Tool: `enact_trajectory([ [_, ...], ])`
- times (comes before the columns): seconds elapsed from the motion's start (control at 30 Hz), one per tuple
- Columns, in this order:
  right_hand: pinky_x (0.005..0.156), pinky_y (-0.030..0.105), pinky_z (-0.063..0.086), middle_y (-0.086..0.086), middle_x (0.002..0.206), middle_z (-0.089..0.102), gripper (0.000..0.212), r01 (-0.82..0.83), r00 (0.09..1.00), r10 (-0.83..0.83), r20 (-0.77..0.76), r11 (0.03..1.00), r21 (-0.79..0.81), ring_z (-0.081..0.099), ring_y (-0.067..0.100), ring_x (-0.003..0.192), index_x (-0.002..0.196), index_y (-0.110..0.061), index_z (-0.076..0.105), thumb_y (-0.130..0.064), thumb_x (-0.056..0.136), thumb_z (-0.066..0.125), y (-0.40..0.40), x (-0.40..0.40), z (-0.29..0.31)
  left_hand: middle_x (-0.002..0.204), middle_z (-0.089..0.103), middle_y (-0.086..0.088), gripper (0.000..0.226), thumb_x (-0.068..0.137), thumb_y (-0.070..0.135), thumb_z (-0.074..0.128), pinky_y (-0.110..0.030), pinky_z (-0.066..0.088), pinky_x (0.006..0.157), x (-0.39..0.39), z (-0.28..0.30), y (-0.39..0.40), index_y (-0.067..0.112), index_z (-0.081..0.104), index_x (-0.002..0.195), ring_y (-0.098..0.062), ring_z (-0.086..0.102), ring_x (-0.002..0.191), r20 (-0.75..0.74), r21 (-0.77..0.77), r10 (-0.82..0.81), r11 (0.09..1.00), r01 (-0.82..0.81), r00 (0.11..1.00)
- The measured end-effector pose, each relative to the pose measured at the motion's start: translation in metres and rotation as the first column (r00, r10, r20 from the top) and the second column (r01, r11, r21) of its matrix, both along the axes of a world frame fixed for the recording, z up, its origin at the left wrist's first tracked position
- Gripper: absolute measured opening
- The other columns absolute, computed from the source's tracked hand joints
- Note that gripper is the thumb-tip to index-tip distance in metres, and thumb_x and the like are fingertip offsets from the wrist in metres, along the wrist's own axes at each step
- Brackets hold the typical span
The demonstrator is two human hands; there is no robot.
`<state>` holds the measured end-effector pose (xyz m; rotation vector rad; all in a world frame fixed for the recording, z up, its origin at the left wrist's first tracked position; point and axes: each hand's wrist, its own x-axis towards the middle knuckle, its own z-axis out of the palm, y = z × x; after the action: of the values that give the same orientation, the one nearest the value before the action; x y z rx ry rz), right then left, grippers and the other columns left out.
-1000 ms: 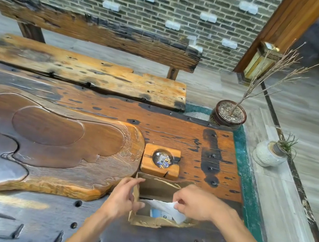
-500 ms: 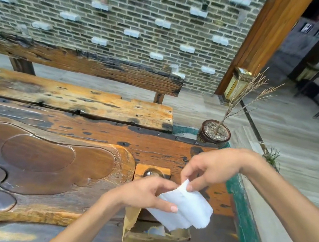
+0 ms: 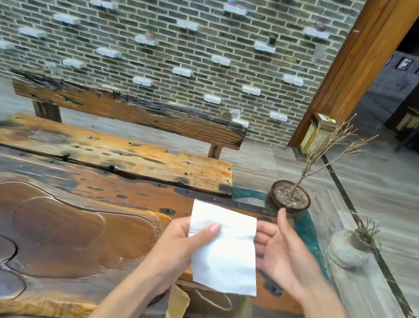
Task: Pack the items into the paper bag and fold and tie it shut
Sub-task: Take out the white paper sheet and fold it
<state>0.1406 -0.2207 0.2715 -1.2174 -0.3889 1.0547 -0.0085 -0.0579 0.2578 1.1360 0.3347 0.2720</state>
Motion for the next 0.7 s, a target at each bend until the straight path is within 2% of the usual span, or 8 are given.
enact_trajectory([
  [0.07, 0.106, 0.060, 0.040, 0.027, 0.128, 0.063, 0.096, -0.011, 1.000, 0.011, 0.007, 1.000, 0.002, 0.057, 0.043, 0.123, 0.127, 0.002, 0.060, -0.069, 0.064, 0.074, 0.000, -0.015, -0.003, 0.108, 0.075, -0.016, 0.024, 0.085, 0.023, 0.068, -0.046, 0.055, 0.089, 0.000, 0.004, 0.001, 0.006, 0.074, 0.101, -0.032, 0.071, 0.101, 0.006, 0.016, 0.024, 1.000, -0.024, 1.000],
  [0.1, 0.106, 0.060, 0.041, 0.025, 0.127, 0.064, 0.094, 0.003, 0.999, -0.003, 0.033, 1.000, 0.007, 0.058, 0.042, 0.123, 0.125, 0.000, 0.063, -0.067, 0.061, 0.078, 0.000, -0.021, -0.001, 0.107, 0.075, -0.016, 0.023, 0.085, 0.023, 0.066, -0.043, 0.056, 0.086, 0.000, 0.005, 0.001, 0.008, 0.074, 0.099, -0.028, 0.072, 0.098, 0.011, 0.018, 0.026, 1.000, -0.026, 1.000],
  [0.2, 0.100, 0.052, 0.048, 0.019, 0.121, 0.070, 0.077, 0.026, 0.991, -0.023, 0.134, 1.000, -0.016, 0.065, 0.035, 0.116, 0.118, -0.004, 0.069, -0.059, 0.065, 0.080, 0.006, -0.035, 0.007, 0.108, 0.075, -0.017, 0.023, 0.090, 0.021, 0.062, -0.043, 0.053, 0.088, 0.002, 0.010, -0.001, 0.006, 0.073, 0.103, -0.028, 0.071, 0.096, 0.015, 0.031, 0.020, 0.999, -0.021, 1.000],
  [0.3, 0.081, 0.036, 0.059, 0.015, 0.107, 0.076, 0.050, 0.079, 0.971, -0.063, 0.232, 0.995, -0.060, 0.073, 0.026, 0.098, 0.107, -0.005, 0.072, -0.043, 0.076, 0.075, 0.011, -0.040, 0.013, 0.108, 0.075, -0.017, 0.022, 0.091, 0.019, 0.061, -0.038, 0.056, 0.082, 0.004, 0.012, -0.003, 0.005, 0.073, 0.104, -0.028, 0.071, 0.095, 0.026, 0.048, -0.003, 0.999, 0.002, 1.000],
  [0.37, 0.077, 0.032, 0.059, 0.014, 0.103, 0.077, 0.037, 0.104, 0.956, -0.084, 0.282, 0.993, -0.058, 0.074, 0.024, 0.093, 0.105, -0.006, 0.074, -0.032, 0.079, 0.073, 0.015, -0.041, 0.017, 0.108, 0.075, -0.016, 0.022, 0.092, 0.019, 0.061, -0.033, 0.058, 0.077, 0.004, 0.013, -0.003, 0.006, 0.073, 0.105, -0.026, 0.072, 0.094, 0.031, 0.050, -0.013, 0.999, 0.011, 0.999],
  [0.53, 0.071, 0.032, 0.060, 0.016, 0.103, 0.077, 0.032, 0.097, 0.969, -0.079, 0.233, 0.993, -0.065, 0.073, 0.026, 0.090, 0.105, -0.007, 0.075, -0.025, 0.078, 0.077, 0.021, -0.043, 0.012, 0.109, 0.075, -0.016, 0.025, 0.093, 0.020, 0.059, -0.039, 0.056, 0.085, 0.005, 0.017, -0.001, 0.005, 0.073, 0.108, -0.028, 0.071, 0.097, 0.033, 0.041, -0.004, 0.999, 0.002, 0.999],
  [0.6, 0.075, 0.035, 0.056, 0.019, 0.104, 0.076, 0.033, 0.123, 0.973, -0.108, 0.204, 0.991, -0.059, 0.072, 0.028, 0.090, 0.103, -0.005, 0.076, -0.026, 0.078, 0.076, 0.024, -0.045, 0.008, 0.109, 0.075, -0.015, 0.026, 0.093, 0.022, 0.059, -0.039, 0.057, 0.084, 0.005, 0.017, 0.000, 0.006, 0.072, 0.109, -0.030, 0.071, 0.099, 0.027, 0.042, -0.009, 0.999, 0.008, 1.000],
  [0.7, 0.070, 0.034, 0.055, 0.019, 0.098, 0.076, 0.026, 0.189, 0.957, -0.179, 0.228, 0.982, -0.023, 0.071, 0.026, 0.083, 0.098, -0.004, 0.075, -0.024, 0.081, 0.077, 0.025, -0.045, 0.007, 0.109, 0.075, -0.015, 0.025, 0.092, 0.021, 0.060, -0.039, 0.057, 0.084, 0.004, 0.017, 0.001, 0.006, 0.071, 0.109, -0.029, 0.071, 0.099, 0.015, 0.042, -0.024, 0.999, 0.024, 1.000],
])
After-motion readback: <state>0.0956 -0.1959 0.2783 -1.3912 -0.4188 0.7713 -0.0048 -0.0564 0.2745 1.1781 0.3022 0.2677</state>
